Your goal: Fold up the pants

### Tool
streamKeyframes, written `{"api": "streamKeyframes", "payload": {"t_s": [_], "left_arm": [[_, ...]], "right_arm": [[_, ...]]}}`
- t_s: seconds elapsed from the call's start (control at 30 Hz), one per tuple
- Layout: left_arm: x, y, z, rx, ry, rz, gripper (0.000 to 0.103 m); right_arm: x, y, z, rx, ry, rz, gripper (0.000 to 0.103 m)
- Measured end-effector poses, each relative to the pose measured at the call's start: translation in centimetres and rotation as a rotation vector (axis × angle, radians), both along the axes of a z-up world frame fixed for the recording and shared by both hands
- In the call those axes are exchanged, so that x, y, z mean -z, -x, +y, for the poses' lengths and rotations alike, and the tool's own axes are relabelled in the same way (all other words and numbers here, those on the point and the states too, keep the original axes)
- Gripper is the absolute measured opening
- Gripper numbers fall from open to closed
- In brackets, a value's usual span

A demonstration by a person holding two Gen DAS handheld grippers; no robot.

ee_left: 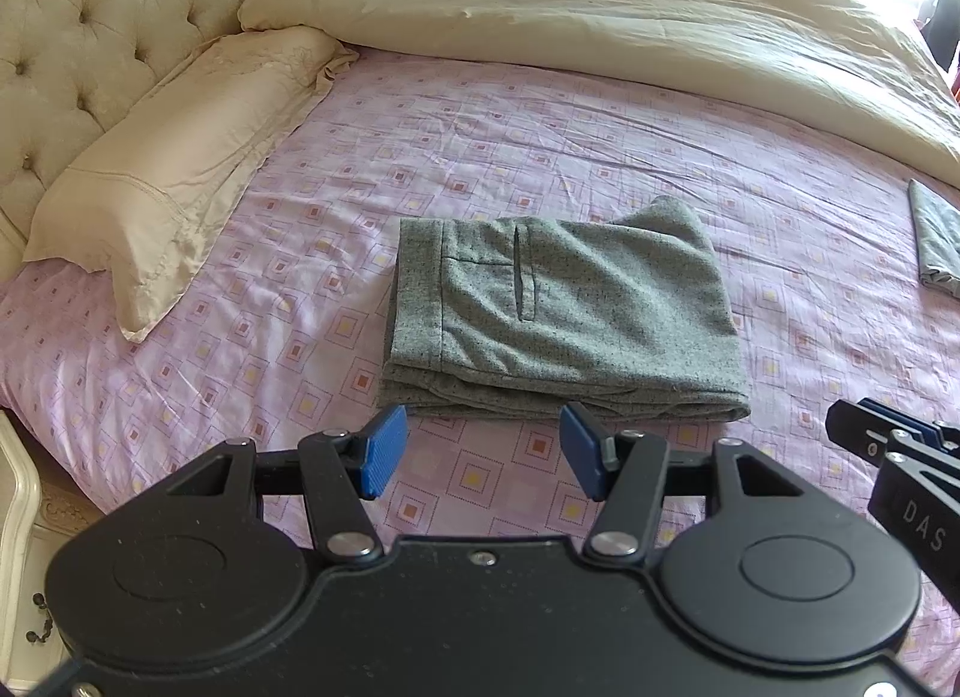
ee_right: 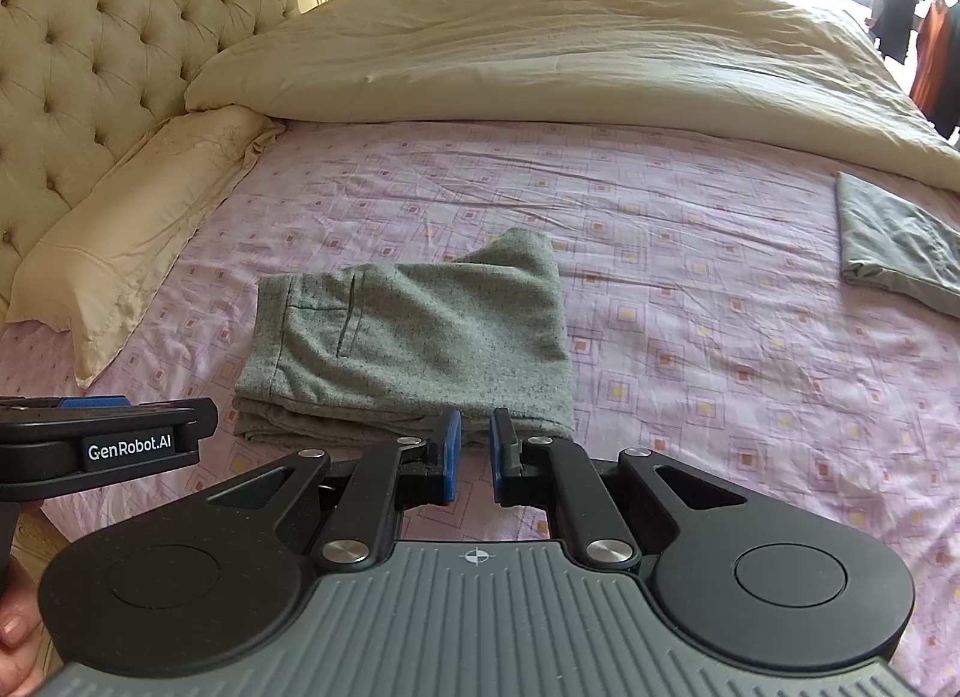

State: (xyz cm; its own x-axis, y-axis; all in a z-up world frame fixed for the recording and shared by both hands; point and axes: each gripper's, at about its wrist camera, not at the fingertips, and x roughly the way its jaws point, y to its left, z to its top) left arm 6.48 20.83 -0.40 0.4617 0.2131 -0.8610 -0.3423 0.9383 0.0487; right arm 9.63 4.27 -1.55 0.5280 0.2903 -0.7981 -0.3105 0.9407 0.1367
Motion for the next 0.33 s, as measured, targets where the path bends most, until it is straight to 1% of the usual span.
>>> {"api": "streamKeyframes", "payload": {"t_s": [0.33], "left_arm": [[-0.33,0.05,-0.99,0.008,-0.022,-0.011,0.062]], "right_arm": [[-0.13,-0.30,-0.70,0.005,-0.014,-0.003,0.010]]}}
